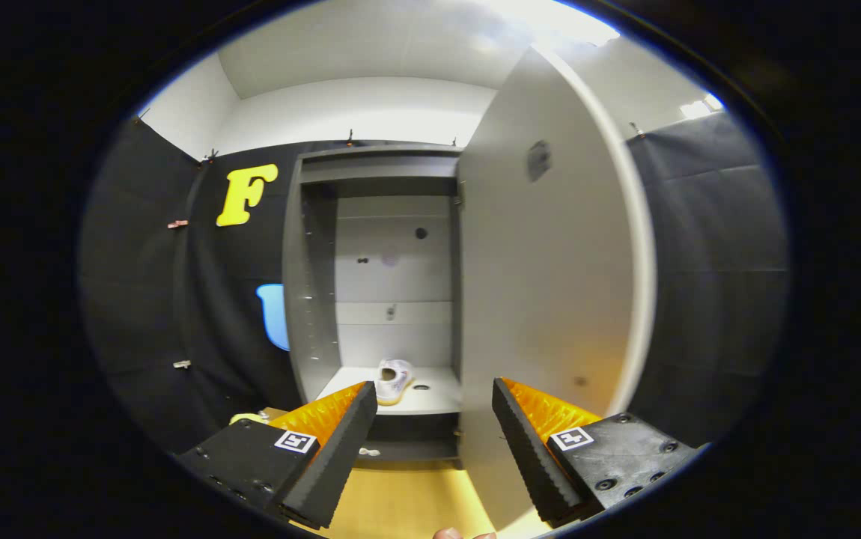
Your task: Open the shoe cabinet door, grab the shoes and put them into the shoe cabinet, then close the shoe cabinet door.
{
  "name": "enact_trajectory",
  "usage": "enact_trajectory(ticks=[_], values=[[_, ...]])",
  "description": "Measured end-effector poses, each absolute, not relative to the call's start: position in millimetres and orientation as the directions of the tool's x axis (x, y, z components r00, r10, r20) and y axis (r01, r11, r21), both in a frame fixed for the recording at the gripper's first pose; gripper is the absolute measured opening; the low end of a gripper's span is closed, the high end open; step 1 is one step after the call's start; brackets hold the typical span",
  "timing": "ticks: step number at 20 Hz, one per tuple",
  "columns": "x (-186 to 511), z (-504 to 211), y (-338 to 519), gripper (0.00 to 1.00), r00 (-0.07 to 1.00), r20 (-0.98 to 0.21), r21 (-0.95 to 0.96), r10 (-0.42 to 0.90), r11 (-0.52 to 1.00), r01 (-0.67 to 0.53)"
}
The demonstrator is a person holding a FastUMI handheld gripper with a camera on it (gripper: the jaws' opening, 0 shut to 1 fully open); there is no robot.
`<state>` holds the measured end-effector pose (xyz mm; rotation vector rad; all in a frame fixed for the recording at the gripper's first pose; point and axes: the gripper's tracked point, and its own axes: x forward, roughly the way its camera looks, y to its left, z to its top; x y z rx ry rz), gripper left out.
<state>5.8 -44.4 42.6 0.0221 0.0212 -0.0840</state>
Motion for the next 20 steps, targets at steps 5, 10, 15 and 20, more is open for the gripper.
enact_trajectory(ticks=[5,10,15,20], values=[[-41.2,46.9,-146.9,0.97,0.952,-0.013,-0.006,-0.306,0.952,0.306],[-36.2,29.5,-231.5,0.97,0.891,-0.041,0.007,-0.453,0.891,0.453],[2.5,-1.1,-276.5,0.98,0.874,-0.096,-0.008,-0.477,0.878,0.479],[40.9,-11.2,-272.8,0.98,0.901,-0.132,0.03,-0.413,0.907,0.42]])
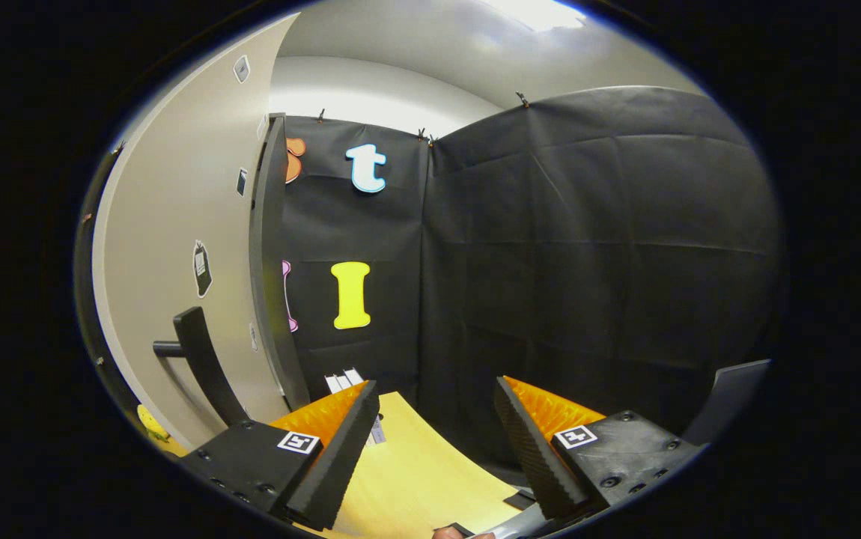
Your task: Open the shoe cabinet door, grab the shoes and put them into the shoe cabinet, then close the shoe cabinet door.
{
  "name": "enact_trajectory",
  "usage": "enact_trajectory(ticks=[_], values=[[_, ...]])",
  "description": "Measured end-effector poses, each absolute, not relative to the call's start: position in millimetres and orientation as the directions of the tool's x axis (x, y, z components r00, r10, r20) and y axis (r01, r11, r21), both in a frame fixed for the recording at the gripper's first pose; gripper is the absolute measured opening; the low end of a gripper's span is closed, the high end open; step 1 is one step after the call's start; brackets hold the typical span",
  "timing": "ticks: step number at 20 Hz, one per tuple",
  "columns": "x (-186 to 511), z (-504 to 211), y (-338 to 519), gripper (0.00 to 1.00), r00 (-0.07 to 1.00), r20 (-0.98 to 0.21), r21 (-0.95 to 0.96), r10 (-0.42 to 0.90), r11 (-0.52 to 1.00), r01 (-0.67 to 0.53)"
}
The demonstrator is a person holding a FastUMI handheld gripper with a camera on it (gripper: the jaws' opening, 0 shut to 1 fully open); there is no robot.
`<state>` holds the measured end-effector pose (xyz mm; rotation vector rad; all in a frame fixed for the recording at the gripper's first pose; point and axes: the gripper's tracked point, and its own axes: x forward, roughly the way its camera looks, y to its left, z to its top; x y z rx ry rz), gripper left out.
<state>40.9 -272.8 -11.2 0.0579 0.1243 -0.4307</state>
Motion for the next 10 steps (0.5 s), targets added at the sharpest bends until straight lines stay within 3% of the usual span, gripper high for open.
enact_trajectory(ticks=[3,10], values=[[56.2,-9.5,-247.8,0.97,0.932,-0.128,0.065,-0.34,0.934,0.35],[54.2,-11.1,-233.9,0.97,0.931,-0.14,0.069,-0.337,0.935,0.349]])
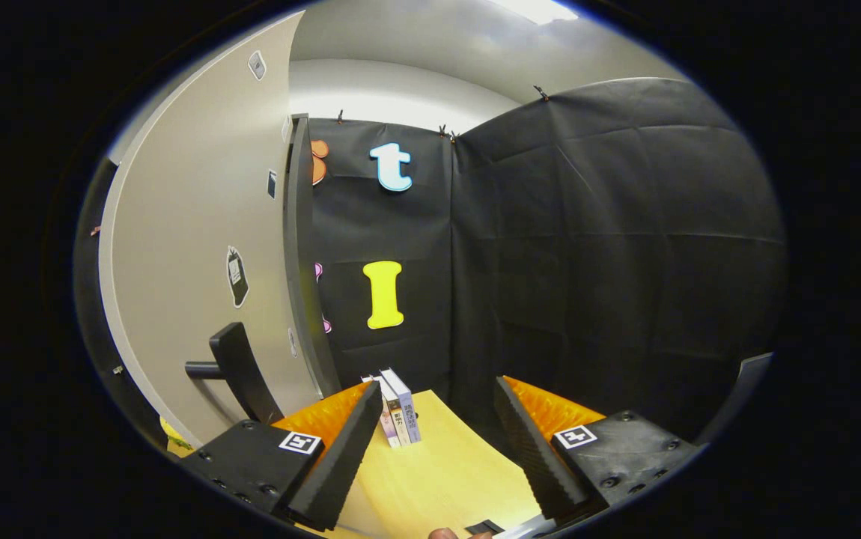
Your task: Open the shoe cabinet door, grab the shoes and put them into the shoe cabinet, then close the shoe cabinet door.
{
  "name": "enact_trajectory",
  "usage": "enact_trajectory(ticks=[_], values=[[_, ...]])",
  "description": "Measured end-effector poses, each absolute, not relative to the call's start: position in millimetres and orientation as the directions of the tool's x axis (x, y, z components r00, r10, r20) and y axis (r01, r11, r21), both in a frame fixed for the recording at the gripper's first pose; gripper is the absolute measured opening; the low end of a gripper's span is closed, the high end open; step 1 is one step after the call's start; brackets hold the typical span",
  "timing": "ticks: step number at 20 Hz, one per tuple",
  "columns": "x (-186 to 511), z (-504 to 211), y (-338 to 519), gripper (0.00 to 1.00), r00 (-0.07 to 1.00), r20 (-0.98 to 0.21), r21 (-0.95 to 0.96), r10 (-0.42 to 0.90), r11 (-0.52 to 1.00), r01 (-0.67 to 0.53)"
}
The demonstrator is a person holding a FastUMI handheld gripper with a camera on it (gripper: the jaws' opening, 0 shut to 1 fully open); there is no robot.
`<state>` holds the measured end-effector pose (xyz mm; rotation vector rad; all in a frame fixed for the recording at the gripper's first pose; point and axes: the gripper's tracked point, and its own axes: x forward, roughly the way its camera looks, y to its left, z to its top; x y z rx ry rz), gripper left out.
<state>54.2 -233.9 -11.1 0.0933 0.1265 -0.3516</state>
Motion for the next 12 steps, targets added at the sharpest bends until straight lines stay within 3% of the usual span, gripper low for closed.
enact_trajectory(ticks=[12], values=[[58.8,-14.5,-127.3,0.97,0.969,-0.151,0.111,-0.195,0.971,0.213]])
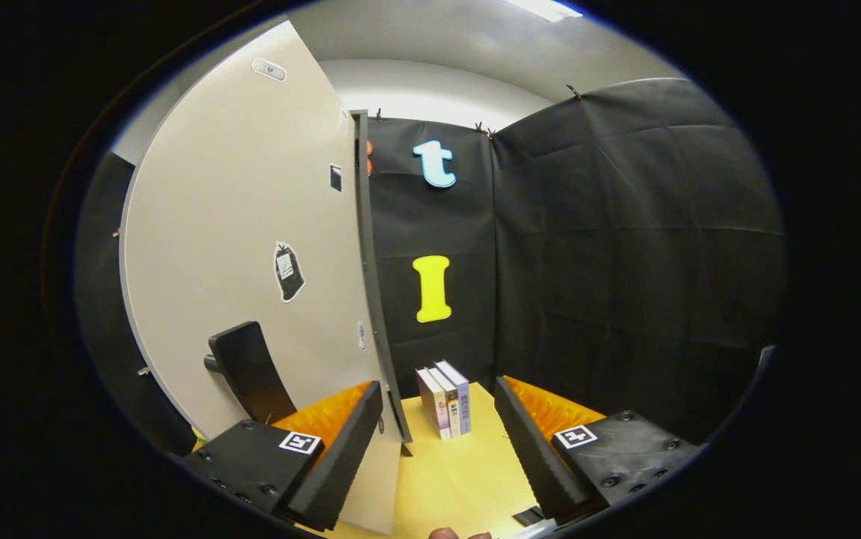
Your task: Open the shoe cabinet door, grab the shoes and put them into the shoe cabinet, then close the shoe cabinet door.
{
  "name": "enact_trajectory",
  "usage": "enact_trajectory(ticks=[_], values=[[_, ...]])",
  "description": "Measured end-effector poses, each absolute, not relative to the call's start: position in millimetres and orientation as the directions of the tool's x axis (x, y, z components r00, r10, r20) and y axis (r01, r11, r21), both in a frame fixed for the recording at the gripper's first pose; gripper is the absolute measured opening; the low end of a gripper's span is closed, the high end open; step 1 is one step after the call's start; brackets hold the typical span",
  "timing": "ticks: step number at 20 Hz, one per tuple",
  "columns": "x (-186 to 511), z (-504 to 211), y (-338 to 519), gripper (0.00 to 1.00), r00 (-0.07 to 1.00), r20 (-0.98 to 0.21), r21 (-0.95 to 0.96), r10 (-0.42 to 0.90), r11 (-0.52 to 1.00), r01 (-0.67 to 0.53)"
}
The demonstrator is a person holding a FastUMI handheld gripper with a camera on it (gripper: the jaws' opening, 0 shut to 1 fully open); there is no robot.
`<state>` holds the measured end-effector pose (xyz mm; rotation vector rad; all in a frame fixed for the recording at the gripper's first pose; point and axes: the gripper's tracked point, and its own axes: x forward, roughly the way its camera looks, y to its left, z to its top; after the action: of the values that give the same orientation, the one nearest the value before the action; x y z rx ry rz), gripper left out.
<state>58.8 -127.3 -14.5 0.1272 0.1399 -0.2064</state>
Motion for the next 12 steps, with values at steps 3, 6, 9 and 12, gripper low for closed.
enact_trajectory(ticks=[3,6,9,12], values=[[65.5,-17.1,-98.2,0.97,0.976,-0.156,0.13,-0.154,0.976,0.175],[76.3,-17.5,-64.5,0.97,0.982,-0.155,0.14,-0.105,0.982,0.127],[93.3,-20.9,-22.6,0.97,0.987,-0.155,0.146,-0.045,0.987,0.068],[114.7,-24.1,23.1,0.97,0.987,-0.158,0.165,0.033,0.986,-0.007]])
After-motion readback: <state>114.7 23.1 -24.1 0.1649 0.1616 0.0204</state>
